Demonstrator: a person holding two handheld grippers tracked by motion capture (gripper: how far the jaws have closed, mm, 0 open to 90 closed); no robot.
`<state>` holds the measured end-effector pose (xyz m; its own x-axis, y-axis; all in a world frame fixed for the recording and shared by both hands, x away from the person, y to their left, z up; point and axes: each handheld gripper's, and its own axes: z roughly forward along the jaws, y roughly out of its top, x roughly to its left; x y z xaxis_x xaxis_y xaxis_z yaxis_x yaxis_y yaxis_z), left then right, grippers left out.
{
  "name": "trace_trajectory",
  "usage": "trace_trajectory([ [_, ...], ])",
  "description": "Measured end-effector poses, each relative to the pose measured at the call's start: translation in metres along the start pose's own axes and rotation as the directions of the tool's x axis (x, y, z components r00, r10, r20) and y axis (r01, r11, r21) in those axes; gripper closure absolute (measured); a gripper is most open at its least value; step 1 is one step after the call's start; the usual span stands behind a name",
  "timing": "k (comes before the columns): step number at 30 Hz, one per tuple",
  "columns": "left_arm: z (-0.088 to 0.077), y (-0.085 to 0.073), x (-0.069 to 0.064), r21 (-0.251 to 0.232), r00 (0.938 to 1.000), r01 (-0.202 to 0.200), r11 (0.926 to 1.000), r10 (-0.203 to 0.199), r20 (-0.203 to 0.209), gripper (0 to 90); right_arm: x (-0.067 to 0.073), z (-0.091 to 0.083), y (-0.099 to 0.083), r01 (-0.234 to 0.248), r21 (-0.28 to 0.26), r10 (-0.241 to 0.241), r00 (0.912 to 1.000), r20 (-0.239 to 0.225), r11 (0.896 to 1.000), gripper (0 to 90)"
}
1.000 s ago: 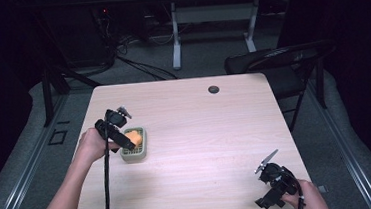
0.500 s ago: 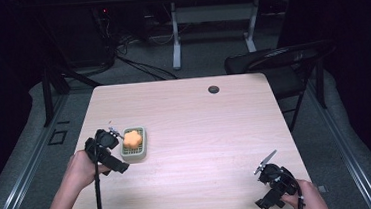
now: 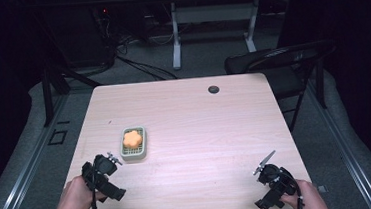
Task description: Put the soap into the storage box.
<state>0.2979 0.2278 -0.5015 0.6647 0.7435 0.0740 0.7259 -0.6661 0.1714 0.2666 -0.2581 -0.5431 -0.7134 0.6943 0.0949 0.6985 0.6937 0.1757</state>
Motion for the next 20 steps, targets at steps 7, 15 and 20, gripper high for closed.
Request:
trace_trajectory([
  [7, 0.022, -0.015, -0.008, 0.05, 0.9989, 0.015, 0.9986, -0.017, 0.043, 0.0, 0.001, 0.002, 0.001, 0.004, 0.0, -0.004, 1.0, -0.004, 1.0, 4.3],
  [15, 0.034, -0.019, 0.0, 0.045, 0.998, 0.029, 0.9986, -0.031, 0.054, 0.0, 0.001, 0.001, 0.0, 0.015, 0.014, -0.015, 0.9998, 0.011, 1.0, 4.3],
  [20, 0.033, -0.017, 0.002, 0.003, 0.9967, 0.037, 0.9993, -0.037, 0.072, 0.0, 0.001, 0.001, 0.0, 0.016, 0.017, -0.017, 0.9998, 0.01, 1.0, 4.3],
])
